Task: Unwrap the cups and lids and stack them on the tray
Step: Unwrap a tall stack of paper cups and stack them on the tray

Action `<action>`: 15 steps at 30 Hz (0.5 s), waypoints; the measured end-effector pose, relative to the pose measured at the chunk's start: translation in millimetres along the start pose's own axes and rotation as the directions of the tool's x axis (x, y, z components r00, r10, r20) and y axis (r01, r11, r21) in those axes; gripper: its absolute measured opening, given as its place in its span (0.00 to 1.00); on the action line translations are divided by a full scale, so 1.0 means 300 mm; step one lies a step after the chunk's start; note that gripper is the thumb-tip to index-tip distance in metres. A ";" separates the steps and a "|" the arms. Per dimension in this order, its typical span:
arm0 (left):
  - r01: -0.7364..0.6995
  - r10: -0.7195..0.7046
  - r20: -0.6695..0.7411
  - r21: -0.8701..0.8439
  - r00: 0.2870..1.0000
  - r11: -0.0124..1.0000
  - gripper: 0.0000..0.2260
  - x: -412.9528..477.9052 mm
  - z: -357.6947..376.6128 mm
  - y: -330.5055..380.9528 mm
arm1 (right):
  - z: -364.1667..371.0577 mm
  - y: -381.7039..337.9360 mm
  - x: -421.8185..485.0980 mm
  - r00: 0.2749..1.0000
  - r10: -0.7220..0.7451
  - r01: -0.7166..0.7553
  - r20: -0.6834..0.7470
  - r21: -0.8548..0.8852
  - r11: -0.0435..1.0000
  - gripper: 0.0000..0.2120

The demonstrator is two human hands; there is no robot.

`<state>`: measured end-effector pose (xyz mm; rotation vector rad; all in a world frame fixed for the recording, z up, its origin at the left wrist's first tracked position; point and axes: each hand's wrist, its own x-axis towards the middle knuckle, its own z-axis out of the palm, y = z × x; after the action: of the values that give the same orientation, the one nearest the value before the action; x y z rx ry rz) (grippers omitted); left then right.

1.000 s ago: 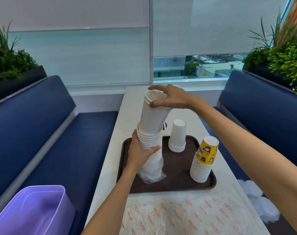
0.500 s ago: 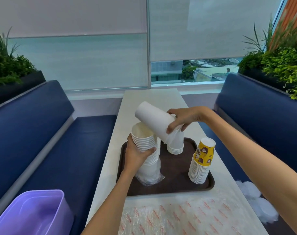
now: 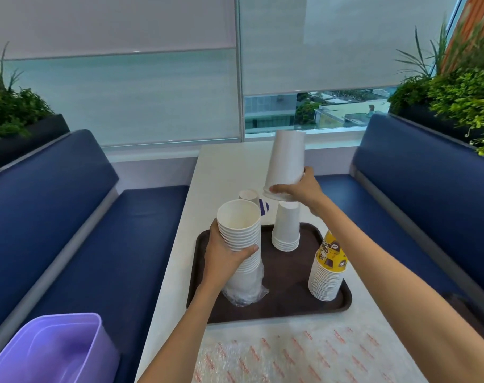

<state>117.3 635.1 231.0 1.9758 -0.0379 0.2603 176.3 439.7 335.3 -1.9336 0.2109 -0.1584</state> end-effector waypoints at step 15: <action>0.023 -0.025 0.044 0.037 0.999 0.999 0.45 0.031 0.008 -0.007 | 0.167 0.273 0.227 0.942 0.003 -0.005 -0.335 -0.003 1.000 0.43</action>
<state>127.0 634.6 230.1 2.0167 -0.0383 0.2024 247.4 440.8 241.5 -1.9006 0.4411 -0.4869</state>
